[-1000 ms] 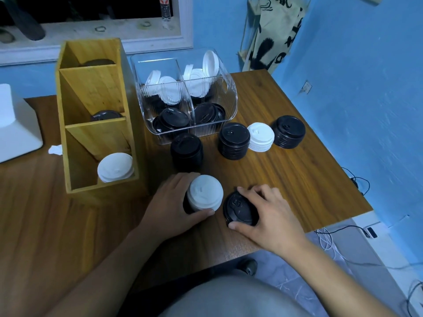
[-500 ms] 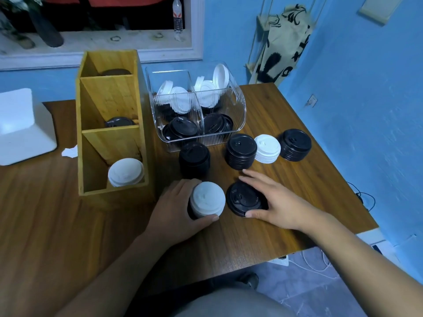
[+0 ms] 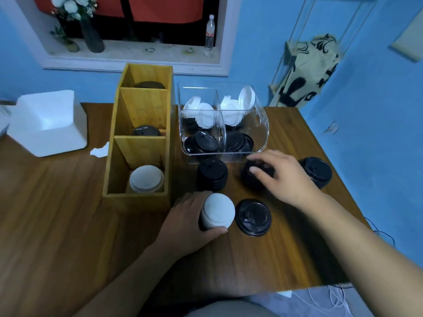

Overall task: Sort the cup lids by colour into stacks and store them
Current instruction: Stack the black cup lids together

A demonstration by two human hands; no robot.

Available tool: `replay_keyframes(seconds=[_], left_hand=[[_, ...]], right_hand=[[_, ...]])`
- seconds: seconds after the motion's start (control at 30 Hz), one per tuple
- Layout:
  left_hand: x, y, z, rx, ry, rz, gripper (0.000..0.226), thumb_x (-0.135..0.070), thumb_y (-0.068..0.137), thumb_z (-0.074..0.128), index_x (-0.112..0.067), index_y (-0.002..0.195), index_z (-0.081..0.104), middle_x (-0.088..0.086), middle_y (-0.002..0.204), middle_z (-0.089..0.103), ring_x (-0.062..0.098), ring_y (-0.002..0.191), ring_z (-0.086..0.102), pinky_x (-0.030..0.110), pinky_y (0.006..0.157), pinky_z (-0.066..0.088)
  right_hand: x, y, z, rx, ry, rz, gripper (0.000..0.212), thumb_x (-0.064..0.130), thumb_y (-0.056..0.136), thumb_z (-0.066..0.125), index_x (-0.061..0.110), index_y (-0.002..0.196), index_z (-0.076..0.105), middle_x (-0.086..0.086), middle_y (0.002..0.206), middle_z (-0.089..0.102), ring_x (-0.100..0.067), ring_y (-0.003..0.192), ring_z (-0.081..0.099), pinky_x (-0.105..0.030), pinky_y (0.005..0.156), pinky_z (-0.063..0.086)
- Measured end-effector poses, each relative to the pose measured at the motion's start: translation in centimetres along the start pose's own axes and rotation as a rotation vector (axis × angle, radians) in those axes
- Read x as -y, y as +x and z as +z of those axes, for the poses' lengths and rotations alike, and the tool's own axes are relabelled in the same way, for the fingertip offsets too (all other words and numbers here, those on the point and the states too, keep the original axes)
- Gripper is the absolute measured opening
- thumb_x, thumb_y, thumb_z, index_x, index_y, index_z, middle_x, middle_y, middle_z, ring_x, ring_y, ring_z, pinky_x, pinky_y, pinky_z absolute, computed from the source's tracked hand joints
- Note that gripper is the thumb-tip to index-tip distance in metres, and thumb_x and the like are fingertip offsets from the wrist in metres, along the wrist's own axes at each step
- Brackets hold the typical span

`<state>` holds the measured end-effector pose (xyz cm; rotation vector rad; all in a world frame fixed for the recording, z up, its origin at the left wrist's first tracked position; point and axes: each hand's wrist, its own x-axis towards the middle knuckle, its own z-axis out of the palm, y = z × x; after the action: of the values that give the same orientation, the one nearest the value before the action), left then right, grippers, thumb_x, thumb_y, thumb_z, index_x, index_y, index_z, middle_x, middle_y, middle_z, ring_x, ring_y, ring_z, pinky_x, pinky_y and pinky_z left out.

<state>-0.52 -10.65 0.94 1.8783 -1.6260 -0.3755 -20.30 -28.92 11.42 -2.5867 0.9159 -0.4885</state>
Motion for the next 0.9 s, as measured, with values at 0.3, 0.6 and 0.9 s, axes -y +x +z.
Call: replay_keyframes(seconds=[0.3,0.6,0.9], left_hand=[[0.3,0.2,0.1,0.029,-0.023,-0.041,0.092,-0.081,0.072,0.067,-0.032,0.145,0.042,-0.013,0.141,0.053,0.005,0.126,0.047,0.022,0.105,0.037],[0.4,0.4,-0.1,0.014,-0.026,-0.039,0.089,-0.080,0.073,0.068,-0.033,0.145,0.043,-0.015,0.141,0.052,0.001,0.126,0.045,0.014,0.104,0.030],[0.6,0.7,-0.1,0.025,-0.025,-0.020,0.088,-0.075,0.075,0.072,-0.030,0.145,0.043,-0.011,0.142,0.052,0.006,0.126,0.047,0.018,0.102,0.036]], right_hand=[[-0.7,14.9,2.3,0.410,-0.286,0.178,0.061,0.034,0.082,0.079,0.018,0.137,0.057,-0.007,0.129,0.065,-0.030,0.118,0.060,-0.036,0.098,0.049],[-1.0,15.8,2.7,0.352,-0.468,0.093,0.066,0.050,0.071,0.080,0.019,0.126,0.059,-0.013,0.112,0.066,-0.035,0.106,0.061,-0.040,0.091,0.052],[1.5,-2.2,-0.6,0.028,0.012,0.325,0.074,0.062,0.074,0.074,0.035,0.139,0.052,0.010,0.126,0.055,-0.009,0.113,0.053,-0.025,0.093,0.039]])
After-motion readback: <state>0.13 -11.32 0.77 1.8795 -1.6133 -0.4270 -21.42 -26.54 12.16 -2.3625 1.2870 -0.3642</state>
